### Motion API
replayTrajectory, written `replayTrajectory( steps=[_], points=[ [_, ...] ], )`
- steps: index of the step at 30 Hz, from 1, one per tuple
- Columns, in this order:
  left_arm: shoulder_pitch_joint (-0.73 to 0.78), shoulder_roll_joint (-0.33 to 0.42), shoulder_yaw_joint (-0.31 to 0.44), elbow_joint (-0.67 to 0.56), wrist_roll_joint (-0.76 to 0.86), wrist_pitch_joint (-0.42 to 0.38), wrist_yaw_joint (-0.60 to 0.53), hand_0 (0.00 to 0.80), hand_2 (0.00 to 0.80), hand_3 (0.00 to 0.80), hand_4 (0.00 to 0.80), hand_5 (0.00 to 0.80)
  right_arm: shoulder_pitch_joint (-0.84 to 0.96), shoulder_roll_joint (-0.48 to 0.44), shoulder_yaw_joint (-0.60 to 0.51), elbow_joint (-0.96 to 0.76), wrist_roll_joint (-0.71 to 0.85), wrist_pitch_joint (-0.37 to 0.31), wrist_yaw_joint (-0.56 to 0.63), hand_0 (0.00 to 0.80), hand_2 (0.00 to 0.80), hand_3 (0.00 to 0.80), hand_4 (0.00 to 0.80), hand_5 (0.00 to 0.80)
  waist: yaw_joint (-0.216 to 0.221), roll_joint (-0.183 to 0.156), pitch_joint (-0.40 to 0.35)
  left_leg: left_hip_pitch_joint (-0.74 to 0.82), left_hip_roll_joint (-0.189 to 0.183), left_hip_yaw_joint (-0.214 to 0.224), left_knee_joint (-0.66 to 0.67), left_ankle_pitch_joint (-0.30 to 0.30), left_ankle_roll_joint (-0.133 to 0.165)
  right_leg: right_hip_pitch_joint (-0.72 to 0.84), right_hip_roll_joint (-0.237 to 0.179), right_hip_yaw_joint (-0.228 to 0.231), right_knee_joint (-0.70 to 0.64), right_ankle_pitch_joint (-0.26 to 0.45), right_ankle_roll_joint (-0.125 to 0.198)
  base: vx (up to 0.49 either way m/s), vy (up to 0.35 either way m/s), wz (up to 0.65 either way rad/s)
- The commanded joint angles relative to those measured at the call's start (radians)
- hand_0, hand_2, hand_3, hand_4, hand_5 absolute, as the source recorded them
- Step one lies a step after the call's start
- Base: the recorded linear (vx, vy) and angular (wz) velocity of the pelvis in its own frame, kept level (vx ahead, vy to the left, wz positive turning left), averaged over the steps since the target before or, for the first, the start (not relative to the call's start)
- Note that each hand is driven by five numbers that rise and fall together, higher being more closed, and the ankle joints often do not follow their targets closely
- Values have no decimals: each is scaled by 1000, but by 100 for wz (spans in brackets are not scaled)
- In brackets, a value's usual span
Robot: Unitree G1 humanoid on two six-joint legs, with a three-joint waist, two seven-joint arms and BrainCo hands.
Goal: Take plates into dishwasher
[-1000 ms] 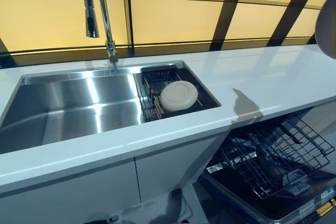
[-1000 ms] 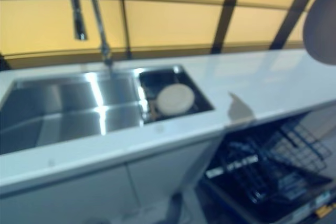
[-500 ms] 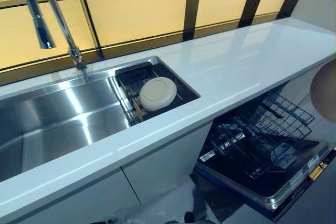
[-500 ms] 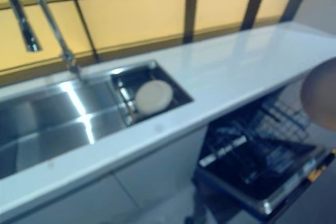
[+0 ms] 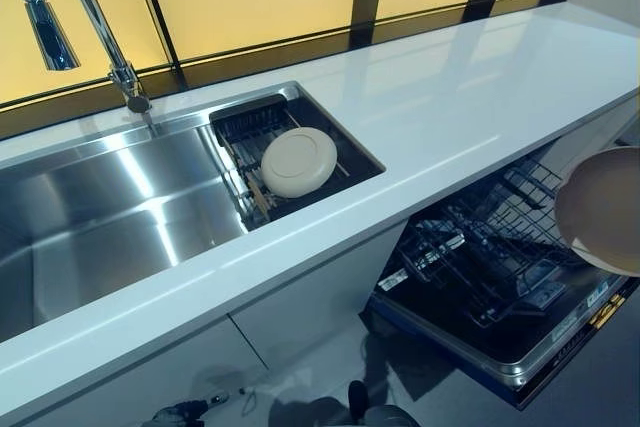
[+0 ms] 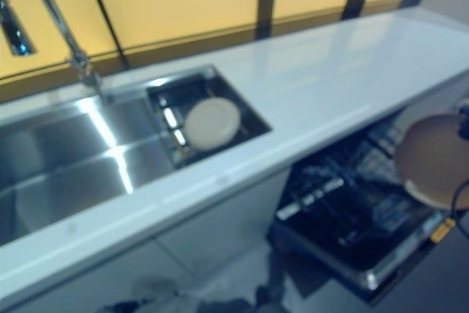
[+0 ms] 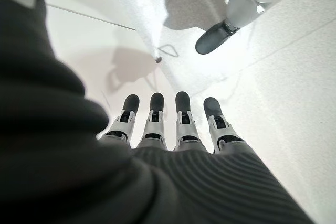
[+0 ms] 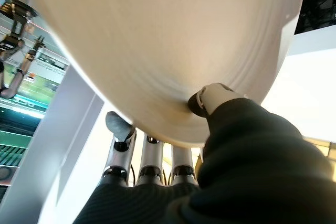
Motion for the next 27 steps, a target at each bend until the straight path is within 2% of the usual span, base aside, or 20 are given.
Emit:
replayTrajectory(
  steps=[1, 6, 12, 18, 27],
  points=[
    [-62, 42, 21, 2, 43, 16, -13, 0, 0, 0, 0, 0, -130, 34, 66, 4, -159, 62, -59, 800, 800, 800, 800, 800, 38, -31, 24, 14, -20, -58, -1, -20, 38, 33, 1, -43, 3, -30, 68, -48, -15, 4],
    [-67, 37, 4, -11, 37, 21, -20, 0, 0, 0, 0, 0, -200, 92, 160, 19, -256, 88, -55, 800, 800, 800, 800, 800, 56, -19, 39, 2, -24, -74, -1, -17, 38, 29, -4, -55, 3, -31, 69, -33, -7, 5],
    [-68, 36, 2, -31, 40, 28, -28, 0, 0, 0, 0, 0, -205, 152, 219, 36, -395, 109, -58, 800, 800, 800, 800, 800, 71, -7, 48, -8, -25, -85, -1, -15, 39, 27, -9, -66, 3, -33, 69, -14, -4, 7],
    [-74, 38, -7, -46, 48, 40, -37, 0, 0, 0, 0, 0, -227, 205, 270, 73, -568, 166, -29, 800, 800, 800, 800, 800, 87, 1, 56, -17, -25, -95, -1, -11, 38, 24, -13, -78, 3, -33, 69, -12, -6, 12],
    [-74, 27, -19, -64, 51, 41, -49, 0, 0, 0, 0, 0, -262, 311, 357, 165, -690, 242, 44, 800, 800, 800, 800, 800, 106, 16, 60, -22, -27, -103, -1, -9, 37, 25, -19, -87, 3, -37, 68, 0, 0, 0]
  ],
)
